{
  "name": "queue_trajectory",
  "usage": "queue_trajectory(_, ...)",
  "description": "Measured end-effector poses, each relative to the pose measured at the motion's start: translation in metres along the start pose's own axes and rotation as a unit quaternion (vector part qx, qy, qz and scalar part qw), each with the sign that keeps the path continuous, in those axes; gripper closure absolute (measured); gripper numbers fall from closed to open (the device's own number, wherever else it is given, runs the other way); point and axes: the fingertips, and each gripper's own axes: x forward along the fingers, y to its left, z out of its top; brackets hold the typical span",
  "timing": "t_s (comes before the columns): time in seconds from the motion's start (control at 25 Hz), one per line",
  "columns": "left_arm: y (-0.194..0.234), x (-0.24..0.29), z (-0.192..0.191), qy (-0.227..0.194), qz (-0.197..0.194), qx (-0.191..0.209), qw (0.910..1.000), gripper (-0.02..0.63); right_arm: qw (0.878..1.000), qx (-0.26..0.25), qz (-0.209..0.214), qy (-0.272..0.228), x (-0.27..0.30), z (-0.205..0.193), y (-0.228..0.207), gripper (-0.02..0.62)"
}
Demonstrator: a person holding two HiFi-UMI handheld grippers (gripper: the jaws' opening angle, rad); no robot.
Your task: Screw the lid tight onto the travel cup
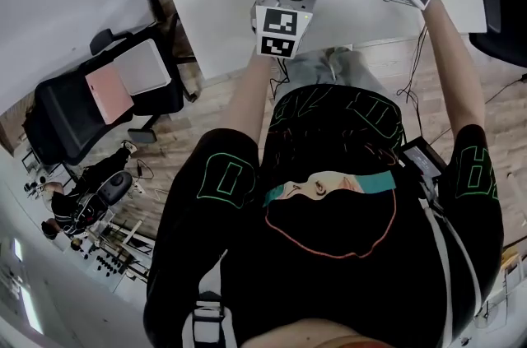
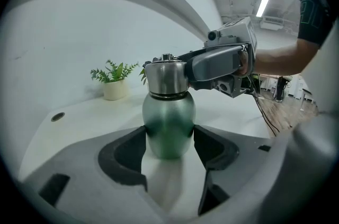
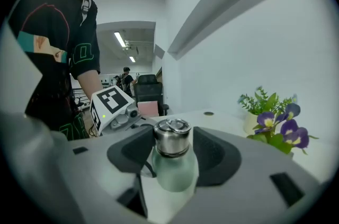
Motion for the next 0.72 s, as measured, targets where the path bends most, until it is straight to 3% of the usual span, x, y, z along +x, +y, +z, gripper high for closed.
queue_trajectory(0.2,-0.0033,0.0,-0.0025,0.006,-0.006,0.01,0.9999,0.314,0.999,0.015,0.037,-0.004,0.001,0.0009,0.0038,0.37)
queue_trajectory(0.4,-0.0019,0.0007,-0.0044,0.005,-0.003,0.008,1.0,0.314,0.999,0.027,0.015,-0.024,0.0013,-0.0019,0.0019,0.373)
queue_trajectory(0.56,-0.0028,0.0014,-0.0062,0.007,-0.003,0.008,0.9999,0.314,0.998,0.033,-0.046,-0.037,0.0009,-0.0023,0.0031,0.374)
queue_trajectory(0.72,-0.0021,0.0004,-0.0076,0.008,0.001,0.007,0.9999,0.314,0.985,0.05,-0.155,-0.061,0.0015,-0.0013,0.0047,0.374)
